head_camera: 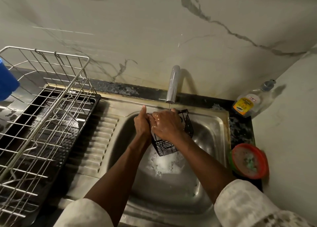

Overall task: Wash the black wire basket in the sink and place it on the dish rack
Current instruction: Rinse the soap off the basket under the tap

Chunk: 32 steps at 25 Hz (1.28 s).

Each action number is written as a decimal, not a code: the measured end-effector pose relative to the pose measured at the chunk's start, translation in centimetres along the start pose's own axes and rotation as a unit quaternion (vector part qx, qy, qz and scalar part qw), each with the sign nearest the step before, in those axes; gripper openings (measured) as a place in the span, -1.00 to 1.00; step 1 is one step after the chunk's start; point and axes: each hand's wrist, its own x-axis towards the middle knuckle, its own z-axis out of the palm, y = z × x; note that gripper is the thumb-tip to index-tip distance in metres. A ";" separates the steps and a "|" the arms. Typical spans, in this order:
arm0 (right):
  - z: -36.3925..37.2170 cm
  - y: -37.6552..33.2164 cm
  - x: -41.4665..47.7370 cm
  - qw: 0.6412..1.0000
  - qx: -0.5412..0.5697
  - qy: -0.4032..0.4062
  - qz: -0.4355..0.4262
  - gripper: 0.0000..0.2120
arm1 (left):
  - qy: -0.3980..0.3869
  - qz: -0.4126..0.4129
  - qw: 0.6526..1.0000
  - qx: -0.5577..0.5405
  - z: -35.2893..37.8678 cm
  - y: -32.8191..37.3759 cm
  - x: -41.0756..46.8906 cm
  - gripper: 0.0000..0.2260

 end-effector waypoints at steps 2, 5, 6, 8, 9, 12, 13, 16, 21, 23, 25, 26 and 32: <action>0.1 2.4 -0.3 0.999 0.003 -0.041 0.007 -0.53 | -0.009 0.012 1.000 0.016 0.0 -0.6 0.4 -0.52; 0.7 5.6 -0.7 0.992 0.035 -0.051 0.114 -0.39 | 0.005 0.029 0.999 0.043 0.1 -1.2 0.2 -0.56; 0.8 5.4 -0.5 0.991 0.025 -0.042 0.123 -0.36 | 0.015 0.032 0.997 0.063 0.1 -1.4 0.1 -0.58; 1.1 4.1 0.1 0.990 0.005 -0.030 0.135 -0.38 | 0.029 0.069 0.988 0.134 -0.1 -1.7 0.1 -0.60; 1.1 3.7 0.2 0.990 0.008 -0.022 0.138 -0.41 | 0.022 0.116 0.974 0.195 -0.3 -1.9 0.2 -0.57; 1.7 4.3 0.4 0.982 0.078 0.028 0.170 -0.46 | -0.005 0.314 0.815 0.487 0.0 -1.2 -0.3 -0.59; 1.7 4.6 0.5 0.973 0.114 0.060 0.191 -0.51 | -0.024 0.347 0.746 0.568 0.8 -0.6 -0.8 -0.66; 1.5 4.6 0.7 0.950 0.163 0.085 0.254 -0.60 | -0.075 0.322 0.686 0.648 3.2 -0.5 -3.5 -0.86; 2.0 5.7 -0.1 0.913 0.259 0.120 0.291 -0.44 | -0.099 0.322 0.737 0.586 2.8 -0.9 -4.1 -0.64; 2.2 5.8 -0.4 0.889 0.374 0.077 0.252 -0.42 | -0.105 0.293 0.797 0.518 1.7 0.1 -2.4 -0.49; 2.2 5.5 -0.8 0.846 0.481 0.044 0.227 -0.37 | -0.107 0.255 0.857 0.435 0.0 0.7 -0.9 -0.48; 2.4 5.3 -0.9 0.827 0.514 0.029 0.226 -0.33 | -0.101 0.246 0.871 0.413 -0.7 0.6 -0.3 -0.47; 3.7 3.3 0.0 0.877 0.412 0.022 0.245 -0.31 | -0.050 0.312 0.838 0.444 1.0 -0.7 -1.9 -0.36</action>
